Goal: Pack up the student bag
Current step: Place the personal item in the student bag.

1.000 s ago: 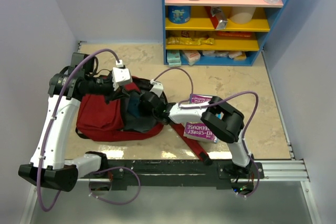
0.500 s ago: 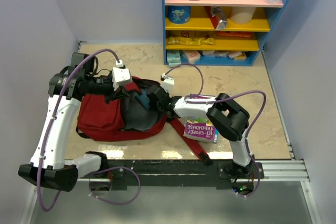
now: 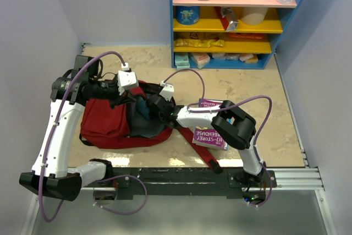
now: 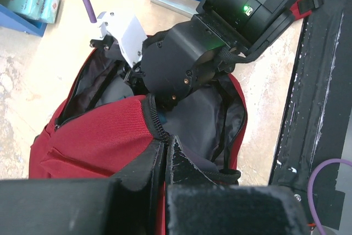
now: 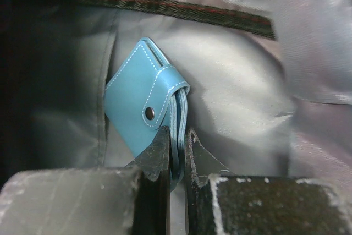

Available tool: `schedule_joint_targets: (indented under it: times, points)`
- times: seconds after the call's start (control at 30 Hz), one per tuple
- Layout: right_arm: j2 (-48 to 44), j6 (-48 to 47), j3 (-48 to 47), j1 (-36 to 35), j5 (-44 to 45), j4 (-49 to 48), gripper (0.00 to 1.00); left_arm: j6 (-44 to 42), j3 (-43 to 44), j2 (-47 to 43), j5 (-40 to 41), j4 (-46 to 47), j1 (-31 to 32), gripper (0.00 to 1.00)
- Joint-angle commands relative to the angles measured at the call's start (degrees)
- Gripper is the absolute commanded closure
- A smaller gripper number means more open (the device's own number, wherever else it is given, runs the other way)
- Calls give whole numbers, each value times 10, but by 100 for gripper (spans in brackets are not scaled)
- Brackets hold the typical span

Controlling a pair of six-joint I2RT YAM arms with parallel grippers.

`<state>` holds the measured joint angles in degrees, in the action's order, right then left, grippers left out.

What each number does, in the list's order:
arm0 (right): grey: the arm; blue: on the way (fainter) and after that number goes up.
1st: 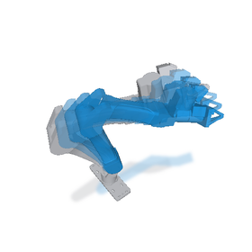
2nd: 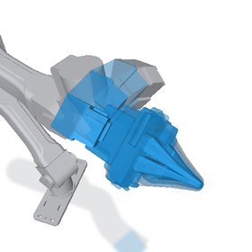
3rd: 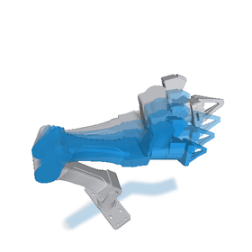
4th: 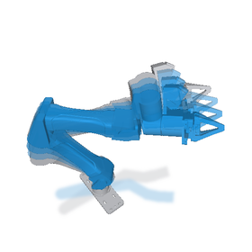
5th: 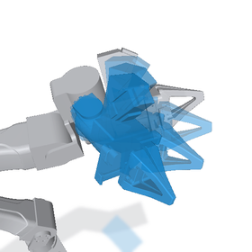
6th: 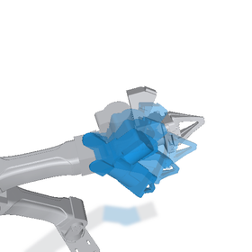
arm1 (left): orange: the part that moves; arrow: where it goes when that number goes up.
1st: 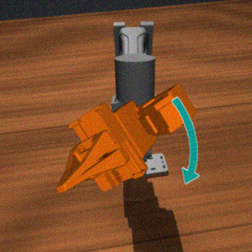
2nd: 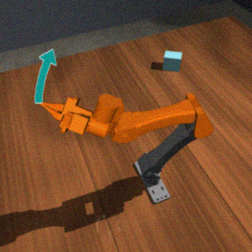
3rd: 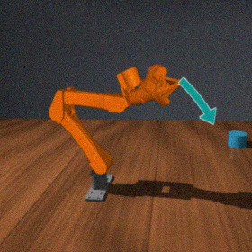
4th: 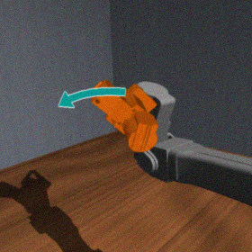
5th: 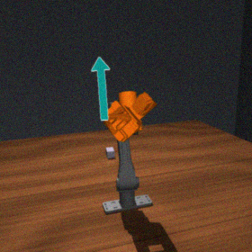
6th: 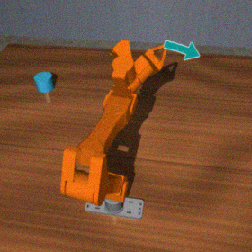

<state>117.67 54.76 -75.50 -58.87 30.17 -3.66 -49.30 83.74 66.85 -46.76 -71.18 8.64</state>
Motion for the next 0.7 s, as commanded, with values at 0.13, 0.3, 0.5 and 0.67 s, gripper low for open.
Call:
schedule_joint_targets:
  times: [0.13, 0.3, 0.5, 0.67]
  points:
    - [-8, -30, 28, -10, -91, -128, 100, -13, 27, -4, -49, 30, 0, 100]
    - [12, -24, 34, -17, -134, -189, 100, -6, 29, -3, -57, 36, 0, 100]
    - [49, -41, -4, -16, -248, -235, 77, -5, 33, -2, -59, 35, 0, 100]
    - [14, -32, 59, 4, -239, -240, 43, -11, 34, -2, -57, 32, 0, 100]
